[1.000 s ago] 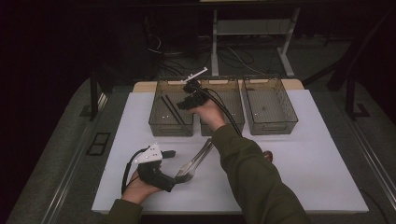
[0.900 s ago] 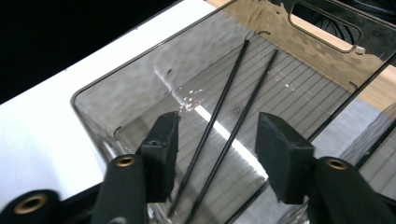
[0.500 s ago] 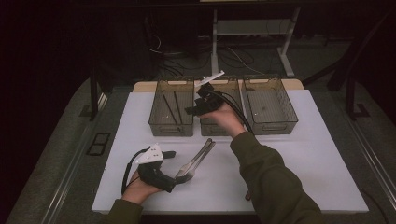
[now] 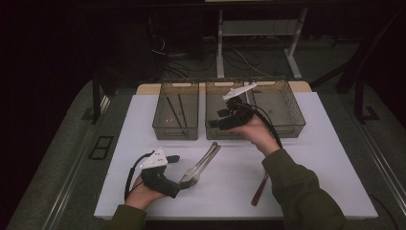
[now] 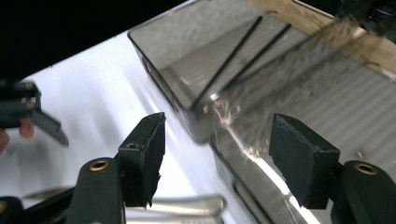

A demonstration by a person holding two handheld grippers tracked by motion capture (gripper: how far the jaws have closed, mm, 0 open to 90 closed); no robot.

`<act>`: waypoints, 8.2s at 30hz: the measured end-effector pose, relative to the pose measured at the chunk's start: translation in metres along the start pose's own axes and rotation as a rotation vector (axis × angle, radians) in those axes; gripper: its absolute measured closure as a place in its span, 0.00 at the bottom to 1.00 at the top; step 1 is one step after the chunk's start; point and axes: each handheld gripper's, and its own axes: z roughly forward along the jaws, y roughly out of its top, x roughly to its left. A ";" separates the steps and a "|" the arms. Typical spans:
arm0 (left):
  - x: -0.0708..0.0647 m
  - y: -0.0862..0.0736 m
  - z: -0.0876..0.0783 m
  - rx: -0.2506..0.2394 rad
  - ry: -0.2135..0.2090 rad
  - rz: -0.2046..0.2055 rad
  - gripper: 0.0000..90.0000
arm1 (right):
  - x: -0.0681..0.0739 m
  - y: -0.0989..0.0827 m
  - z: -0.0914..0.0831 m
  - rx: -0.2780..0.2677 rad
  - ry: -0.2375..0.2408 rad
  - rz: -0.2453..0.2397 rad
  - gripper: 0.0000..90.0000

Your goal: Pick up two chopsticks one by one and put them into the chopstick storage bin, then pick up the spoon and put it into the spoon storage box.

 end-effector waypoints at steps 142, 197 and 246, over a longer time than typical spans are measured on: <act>0.005 0.001 -0.002 -0.017 0.041 -0.003 0.00 | 0.011 -0.163 -0.082 -0.033 0.005 0.036 0.46; 0.004 -0.003 0.002 0.006 0.037 -0.004 0.00 | -0.026 -0.196 -0.096 0.156 -0.077 0.000 0.69; 0.004 -0.004 0.004 0.025 0.026 0.001 0.00 | -0.028 -0.185 -0.120 0.042 -0.071 0.047 0.89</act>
